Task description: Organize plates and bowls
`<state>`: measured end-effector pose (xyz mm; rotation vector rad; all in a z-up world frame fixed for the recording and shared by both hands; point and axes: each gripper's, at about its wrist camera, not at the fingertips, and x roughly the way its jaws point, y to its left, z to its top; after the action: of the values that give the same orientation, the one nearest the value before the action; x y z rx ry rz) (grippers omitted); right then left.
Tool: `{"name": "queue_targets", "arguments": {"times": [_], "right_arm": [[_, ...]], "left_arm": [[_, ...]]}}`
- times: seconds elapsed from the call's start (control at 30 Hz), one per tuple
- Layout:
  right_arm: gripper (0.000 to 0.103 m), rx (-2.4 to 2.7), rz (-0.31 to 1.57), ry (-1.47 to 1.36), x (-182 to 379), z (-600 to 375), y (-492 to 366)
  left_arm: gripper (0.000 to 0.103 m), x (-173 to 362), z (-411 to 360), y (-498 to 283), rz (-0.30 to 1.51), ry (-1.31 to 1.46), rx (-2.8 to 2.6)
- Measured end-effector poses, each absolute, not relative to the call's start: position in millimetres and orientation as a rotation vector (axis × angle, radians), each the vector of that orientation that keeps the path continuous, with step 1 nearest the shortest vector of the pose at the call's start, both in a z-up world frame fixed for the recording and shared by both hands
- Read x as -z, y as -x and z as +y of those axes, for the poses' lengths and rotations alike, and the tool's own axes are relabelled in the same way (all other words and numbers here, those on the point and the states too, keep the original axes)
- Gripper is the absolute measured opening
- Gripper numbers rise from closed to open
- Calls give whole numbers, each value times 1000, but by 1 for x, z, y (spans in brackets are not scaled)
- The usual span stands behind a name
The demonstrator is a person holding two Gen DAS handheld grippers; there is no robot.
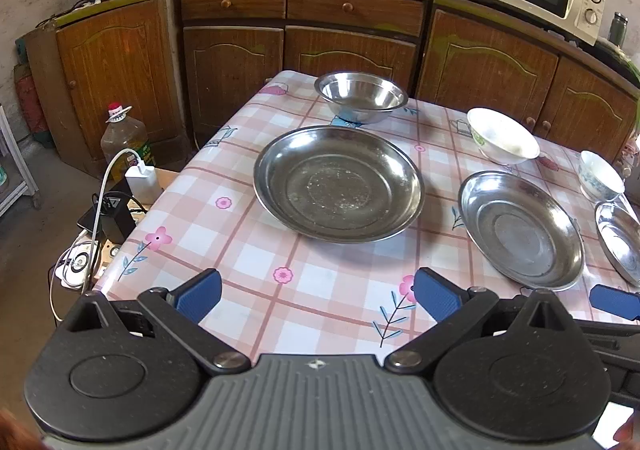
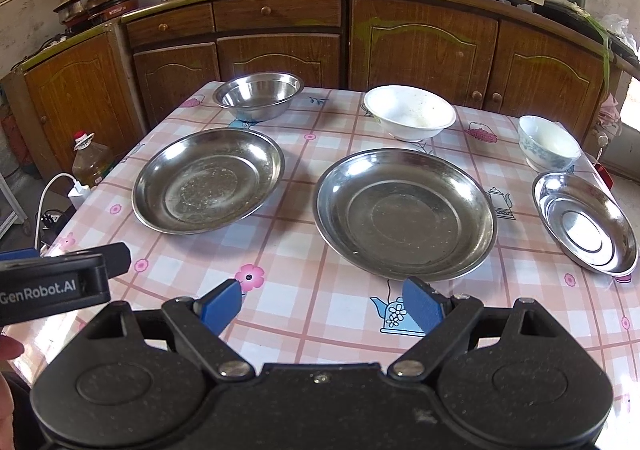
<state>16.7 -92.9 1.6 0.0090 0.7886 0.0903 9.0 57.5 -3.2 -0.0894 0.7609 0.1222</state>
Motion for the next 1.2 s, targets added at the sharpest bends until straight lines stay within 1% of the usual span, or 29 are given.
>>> {"name": "queue_targets", "arguments": {"times": [0.63,1.2], "right_arm": [[103,-119,814,8,9,-69,-51],[103,-143,783,46,14,-37,-105]], "left_arm": [[103,12,82,-32,770,99,-150],[103,14,115,-87,729,95,-183]]}}
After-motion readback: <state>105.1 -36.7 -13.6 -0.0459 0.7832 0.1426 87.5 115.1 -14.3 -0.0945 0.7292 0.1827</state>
